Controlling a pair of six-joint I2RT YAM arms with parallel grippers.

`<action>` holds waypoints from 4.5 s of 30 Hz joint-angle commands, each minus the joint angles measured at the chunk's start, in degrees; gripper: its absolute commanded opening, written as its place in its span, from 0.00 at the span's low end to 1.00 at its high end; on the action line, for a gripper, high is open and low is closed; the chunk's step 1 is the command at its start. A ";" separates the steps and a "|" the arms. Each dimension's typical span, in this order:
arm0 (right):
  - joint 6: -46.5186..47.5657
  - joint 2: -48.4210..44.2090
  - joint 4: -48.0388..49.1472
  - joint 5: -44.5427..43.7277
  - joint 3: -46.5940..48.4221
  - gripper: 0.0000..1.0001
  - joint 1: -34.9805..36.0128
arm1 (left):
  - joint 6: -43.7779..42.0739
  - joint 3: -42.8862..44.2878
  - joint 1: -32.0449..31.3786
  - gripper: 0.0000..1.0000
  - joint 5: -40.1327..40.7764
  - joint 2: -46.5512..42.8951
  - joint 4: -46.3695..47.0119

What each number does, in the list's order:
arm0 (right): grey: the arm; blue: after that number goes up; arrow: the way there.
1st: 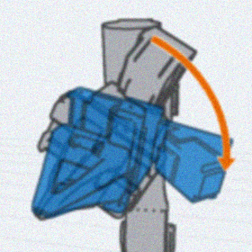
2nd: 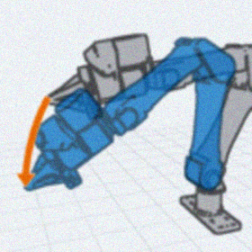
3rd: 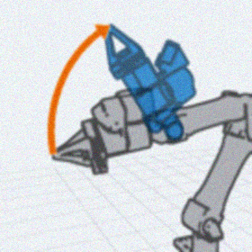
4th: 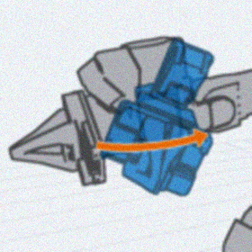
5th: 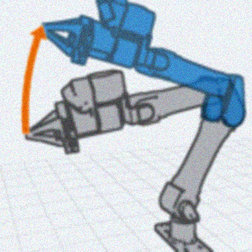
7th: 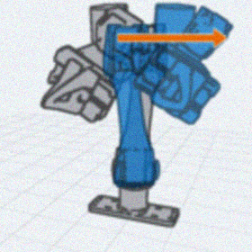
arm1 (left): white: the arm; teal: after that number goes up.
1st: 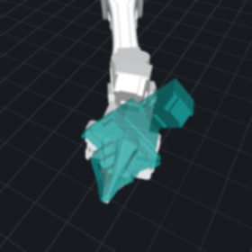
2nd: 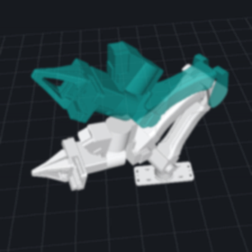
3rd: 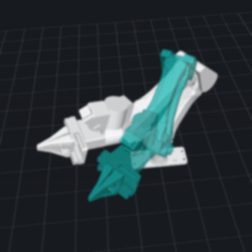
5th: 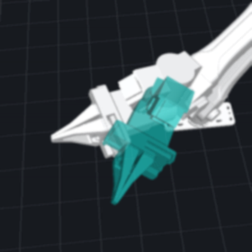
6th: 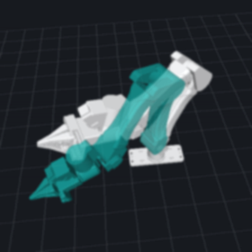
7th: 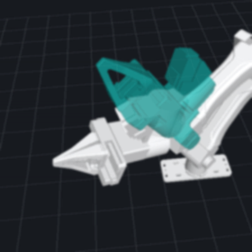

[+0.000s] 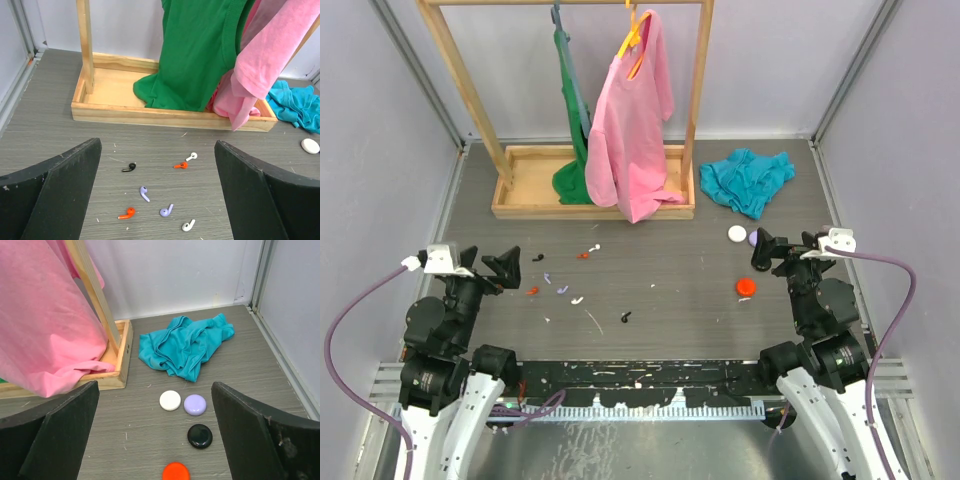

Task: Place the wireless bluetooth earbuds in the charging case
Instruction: Adjust the charging case at the center of the board, then pick up the charging case at the center of the board.

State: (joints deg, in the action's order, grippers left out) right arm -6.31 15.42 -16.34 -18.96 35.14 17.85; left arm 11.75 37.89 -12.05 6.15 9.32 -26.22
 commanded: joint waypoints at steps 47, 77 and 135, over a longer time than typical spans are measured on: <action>-24.90 45.42 -7.34 15.65 -4.08 0.98 -13.63 | 5.83 2.01 -2.79 0.98 -2.76 -0.09 -1.56; -16.41 54.28 -12.70 15.92 6.39 0.96 -3.78 | 5.72 2.10 -2.75 0.98 -3.45 0.59 -1.41; -11.82 67.96 -16.90 17.64 14.16 0.71 7.36 | 6.94 2.27 -2.79 0.98 -11.62 5.08 -0.94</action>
State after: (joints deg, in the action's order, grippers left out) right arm -18.35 84.55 -32.12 1.78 45.60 24.95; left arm 18.65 39.31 -14.61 -4.38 13.76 -29.43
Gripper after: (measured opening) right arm 0.710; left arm 0.978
